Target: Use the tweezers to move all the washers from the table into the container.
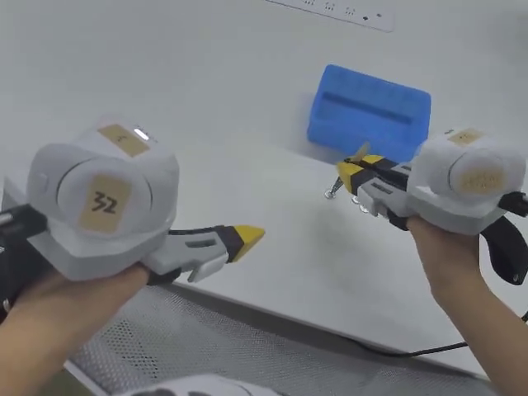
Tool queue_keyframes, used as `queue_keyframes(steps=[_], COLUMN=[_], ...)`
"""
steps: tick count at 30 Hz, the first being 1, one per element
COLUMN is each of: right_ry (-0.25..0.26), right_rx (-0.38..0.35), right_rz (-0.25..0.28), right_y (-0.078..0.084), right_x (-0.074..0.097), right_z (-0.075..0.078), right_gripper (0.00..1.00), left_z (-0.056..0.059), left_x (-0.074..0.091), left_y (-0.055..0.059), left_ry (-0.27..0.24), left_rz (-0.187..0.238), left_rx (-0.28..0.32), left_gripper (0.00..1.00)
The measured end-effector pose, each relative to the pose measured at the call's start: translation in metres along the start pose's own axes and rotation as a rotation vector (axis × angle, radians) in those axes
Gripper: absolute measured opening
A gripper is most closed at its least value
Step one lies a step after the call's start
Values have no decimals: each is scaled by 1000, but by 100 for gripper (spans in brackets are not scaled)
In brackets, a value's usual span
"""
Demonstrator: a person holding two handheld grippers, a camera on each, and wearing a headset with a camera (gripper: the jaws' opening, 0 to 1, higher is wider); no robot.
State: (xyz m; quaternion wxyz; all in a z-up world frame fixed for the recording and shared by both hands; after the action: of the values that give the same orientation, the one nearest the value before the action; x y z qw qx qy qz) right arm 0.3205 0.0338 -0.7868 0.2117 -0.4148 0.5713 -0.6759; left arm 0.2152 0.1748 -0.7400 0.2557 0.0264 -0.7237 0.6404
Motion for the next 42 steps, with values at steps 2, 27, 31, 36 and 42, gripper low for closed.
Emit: queue_keyframes(steps=[2,27,31,36,42], right_ry=[-1,46,68,117,163], right_rx=[-7,-22,-6,-2,-45], right_rz=[1,67,88,93,122], right_y=[0,-55,-63,-61,-66], right_x=[0,4,-1,-12,-22], right_z=[-1,33,43,63,82], right_gripper=[2,0,0,0,0], left_z=[0,3,3,4,3], left_x=[0,-1,1,1,1], left_y=[0,-4,-4,-4,-8], left_ry=[1,9,9,12,8], left_rz=[0,11,9,9,13], left_rx=[-2,9,6,6,-3], left_gripper=[94,96,96,96,96])
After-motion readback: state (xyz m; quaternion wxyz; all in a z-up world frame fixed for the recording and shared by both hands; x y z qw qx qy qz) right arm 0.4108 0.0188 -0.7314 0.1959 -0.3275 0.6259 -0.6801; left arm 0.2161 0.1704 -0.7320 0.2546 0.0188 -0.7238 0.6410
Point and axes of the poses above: the centre of the closed fingertips' face, and the gripper's own axes: x roughly backward along the fingers, z roughly to its right, y roughly out of its underside, the point moved 2 cm from there along x, roughly backward along the fingers, and after that the axes turned 13 degrees about z, right-handed, at the moved point
